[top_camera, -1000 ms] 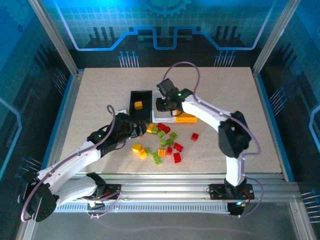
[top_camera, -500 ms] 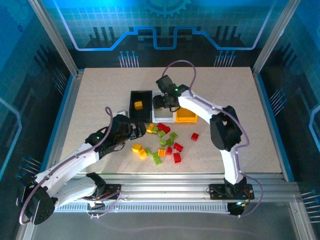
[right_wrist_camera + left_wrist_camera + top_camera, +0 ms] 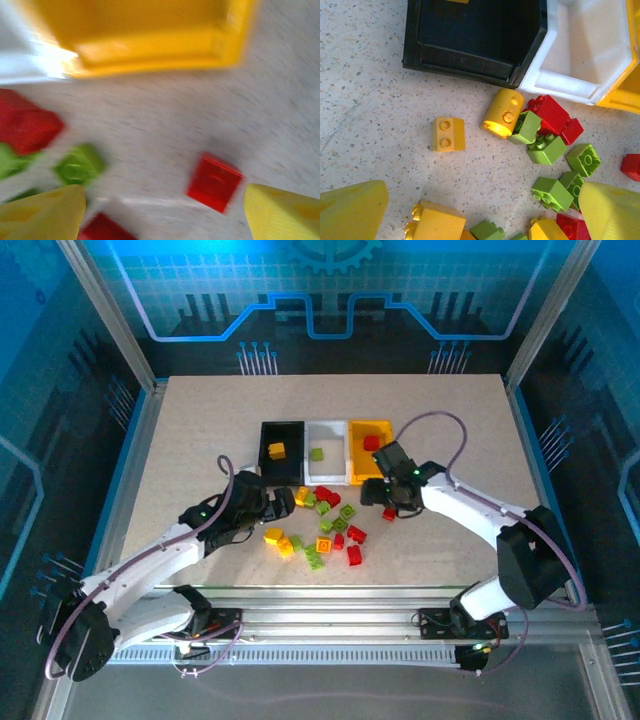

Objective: Sort the legos into containers by color

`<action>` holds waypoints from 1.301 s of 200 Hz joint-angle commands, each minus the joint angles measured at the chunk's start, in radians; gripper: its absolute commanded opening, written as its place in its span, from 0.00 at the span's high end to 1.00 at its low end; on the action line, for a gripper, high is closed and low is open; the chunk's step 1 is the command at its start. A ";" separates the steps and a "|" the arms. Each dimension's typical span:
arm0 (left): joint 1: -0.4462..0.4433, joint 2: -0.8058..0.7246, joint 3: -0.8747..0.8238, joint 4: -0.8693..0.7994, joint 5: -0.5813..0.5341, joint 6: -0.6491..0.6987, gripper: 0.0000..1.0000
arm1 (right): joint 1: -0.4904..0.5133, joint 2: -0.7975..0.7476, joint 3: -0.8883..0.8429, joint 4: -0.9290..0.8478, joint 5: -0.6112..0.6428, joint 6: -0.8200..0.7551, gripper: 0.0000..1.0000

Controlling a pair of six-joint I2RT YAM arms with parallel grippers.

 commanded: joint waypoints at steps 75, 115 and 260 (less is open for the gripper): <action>0.000 0.029 -0.019 0.032 0.024 -0.014 0.01 | -0.062 0.177 0.004 0.050 -0.002 0.071 0.33; -0.001 0.029 -0.014 0.033 0.022 -0.010 0.01 | -0.062 0.179 -0.007 0.048 -0.009 0.063 0.51; 0.000 0.052 0.037 -0.022 0.048 -0.014 0.01 | -0.052 0.281 0.464 0.015 0.143 -0.163 0.61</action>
